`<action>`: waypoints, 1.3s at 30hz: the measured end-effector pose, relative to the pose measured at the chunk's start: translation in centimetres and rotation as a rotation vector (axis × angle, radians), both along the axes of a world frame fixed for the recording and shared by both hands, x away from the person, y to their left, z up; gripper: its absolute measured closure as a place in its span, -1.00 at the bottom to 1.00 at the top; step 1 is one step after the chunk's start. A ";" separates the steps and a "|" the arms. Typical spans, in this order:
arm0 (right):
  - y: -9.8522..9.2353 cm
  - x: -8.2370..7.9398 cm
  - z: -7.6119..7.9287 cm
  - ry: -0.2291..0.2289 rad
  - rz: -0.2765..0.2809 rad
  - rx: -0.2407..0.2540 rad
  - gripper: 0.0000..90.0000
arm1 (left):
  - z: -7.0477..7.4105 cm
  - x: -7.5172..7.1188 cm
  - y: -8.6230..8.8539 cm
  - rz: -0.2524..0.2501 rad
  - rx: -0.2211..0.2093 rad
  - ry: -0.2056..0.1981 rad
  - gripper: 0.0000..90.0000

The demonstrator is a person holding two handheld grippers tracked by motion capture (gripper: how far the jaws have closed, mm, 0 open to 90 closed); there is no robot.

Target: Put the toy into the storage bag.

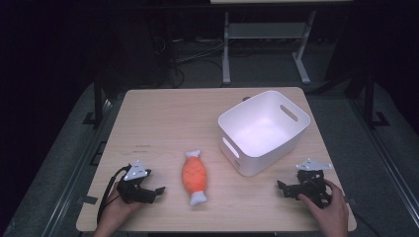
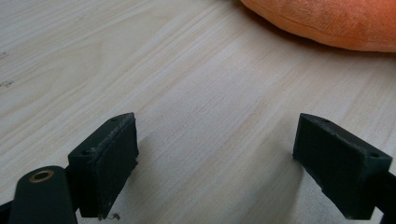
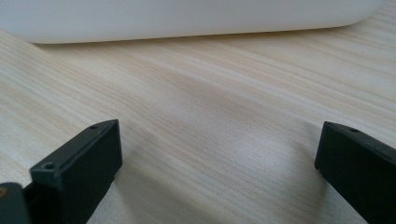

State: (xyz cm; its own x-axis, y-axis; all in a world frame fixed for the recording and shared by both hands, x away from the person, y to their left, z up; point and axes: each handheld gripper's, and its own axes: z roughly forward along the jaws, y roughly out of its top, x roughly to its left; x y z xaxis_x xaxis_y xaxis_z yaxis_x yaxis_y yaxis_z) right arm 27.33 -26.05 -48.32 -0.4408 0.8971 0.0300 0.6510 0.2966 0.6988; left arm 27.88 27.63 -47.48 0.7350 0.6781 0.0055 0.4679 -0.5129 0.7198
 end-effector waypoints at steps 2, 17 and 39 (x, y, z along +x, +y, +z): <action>0.0 0.0 0.0 0.000 0.000 0.000 -1.00 | 0.0 0.0 0.0 0.000 0.000 0.000 -0.71; 0.0 0.0 0.0 -0.002 0.001 -0.001 -1.00 | 0.8 0.2 -0.3 0.008 -0.016 0.015 -0.11; 0.0 0.0 0.0 -0.002 0.002 -0.001 -1.00 | 3.3 3.1 -3.0 -0.035 -0.021 0.040 0.99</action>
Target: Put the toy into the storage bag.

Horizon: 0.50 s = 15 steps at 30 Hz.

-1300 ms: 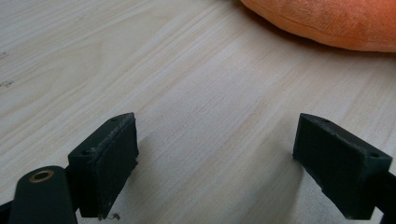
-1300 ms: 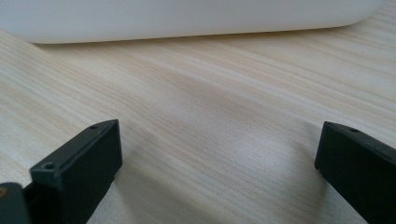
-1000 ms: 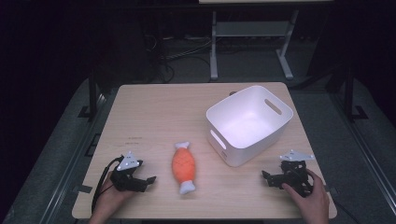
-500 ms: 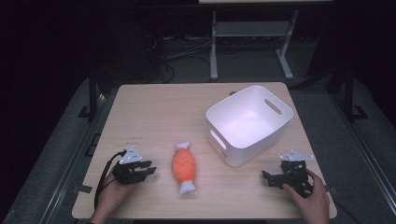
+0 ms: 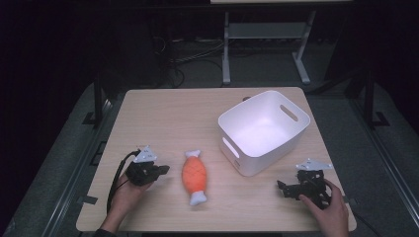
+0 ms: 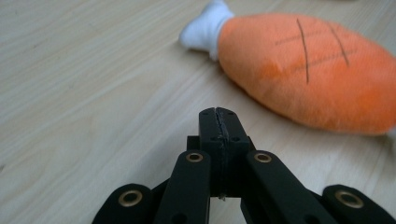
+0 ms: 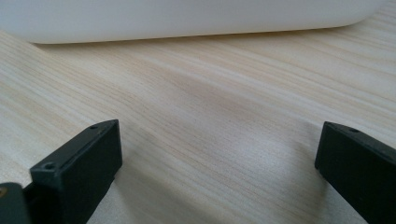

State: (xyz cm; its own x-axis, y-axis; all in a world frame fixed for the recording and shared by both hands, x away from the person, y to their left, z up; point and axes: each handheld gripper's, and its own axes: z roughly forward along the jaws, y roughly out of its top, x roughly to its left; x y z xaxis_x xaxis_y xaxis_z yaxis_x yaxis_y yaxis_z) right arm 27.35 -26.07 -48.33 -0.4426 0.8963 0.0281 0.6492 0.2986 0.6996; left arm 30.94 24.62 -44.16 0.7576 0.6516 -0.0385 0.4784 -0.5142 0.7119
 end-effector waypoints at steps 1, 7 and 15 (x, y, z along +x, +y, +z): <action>0.0 0.0 0.0 0.000 0.000 0.000 -1.00 | 0.0 0.4 -0.3 -0.004 -0.003 0.009 0.99; 0.0 0.0 0.0 0.000 0.000 0.000 -1.00 | 0.3 1.4 -1.3 -0.014 -0.004 0.005 0.99; 0.0 0.0 0.0 0.000 0.000 0.000 -1.00 | 0.5 2.9 -2.5 -0.013 -0.003 -0.004 0.99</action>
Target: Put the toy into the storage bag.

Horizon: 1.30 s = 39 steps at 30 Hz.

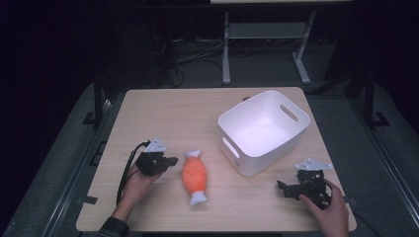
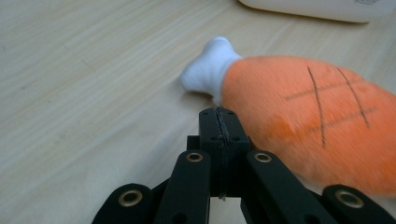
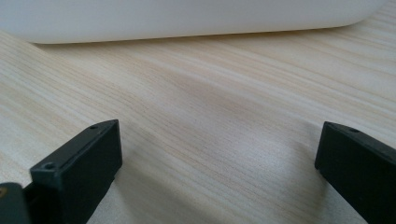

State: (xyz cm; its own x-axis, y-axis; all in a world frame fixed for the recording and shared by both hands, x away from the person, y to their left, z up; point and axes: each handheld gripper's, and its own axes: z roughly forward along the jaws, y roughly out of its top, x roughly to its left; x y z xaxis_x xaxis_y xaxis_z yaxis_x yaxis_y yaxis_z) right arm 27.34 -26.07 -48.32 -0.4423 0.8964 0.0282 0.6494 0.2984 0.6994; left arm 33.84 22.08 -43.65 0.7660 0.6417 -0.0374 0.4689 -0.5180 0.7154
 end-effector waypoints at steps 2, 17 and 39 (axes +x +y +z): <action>0.0 0.0 0.0 0.000 0.000 0.000 -1.00 | 0.0 0.3 -0.1 0.002 -0.005 -0.002 0.99; 0.0 0.0 0.0 0.000 0.000 0.000 -1.00 | -1.1 2.4 -2.1 -0.002 0.021 0.022 0.99; 0.0 0.0 0.0 0.000 0.000 0.000 -1.00 | -1.4 3.7 -4.9 -0.041 0.010 0.027 0.99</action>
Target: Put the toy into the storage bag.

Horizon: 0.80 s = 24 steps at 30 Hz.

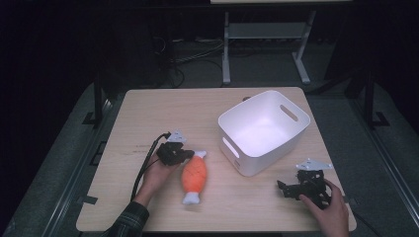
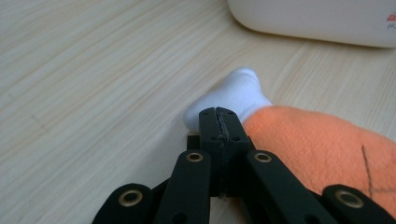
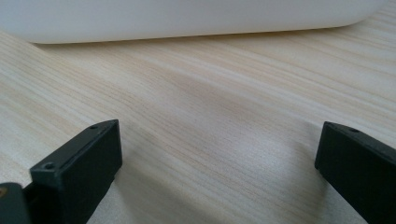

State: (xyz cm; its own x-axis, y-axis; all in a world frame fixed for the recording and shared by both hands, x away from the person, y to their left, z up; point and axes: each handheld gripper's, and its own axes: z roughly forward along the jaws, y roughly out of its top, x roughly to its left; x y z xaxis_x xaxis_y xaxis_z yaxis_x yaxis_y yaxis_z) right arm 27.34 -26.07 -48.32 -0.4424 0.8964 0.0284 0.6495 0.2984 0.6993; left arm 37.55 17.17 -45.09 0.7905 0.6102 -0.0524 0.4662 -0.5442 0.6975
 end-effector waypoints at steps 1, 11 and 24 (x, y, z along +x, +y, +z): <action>0.0 0.0 0.0 0.000 0.000 0.000 -1.00 | 0.0 0.0 0.0 0.000 0.000 0.000 0.99; 0.0 0.0 0.0 0.000 0.000 0.000 -1.00 | 0.0 0.5 -2.0 -0.054 -0.005 0.008 0.99; 0.0 0.0 0.0 0.000 0.000 0.000 -1.00 | 0.0 0.0 -4.1 -0.118 -0.004 0.016 0.99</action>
State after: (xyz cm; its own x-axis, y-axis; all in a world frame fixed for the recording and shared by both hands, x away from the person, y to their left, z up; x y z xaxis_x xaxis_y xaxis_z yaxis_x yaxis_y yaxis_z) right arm 27.34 -26.07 -48.32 -0.4426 0.8963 0.0282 0.6495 0.2987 0.6992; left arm 37.56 13.04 -45.06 0.8561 0.5123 -0.0680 0.4100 -0.5933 0.6927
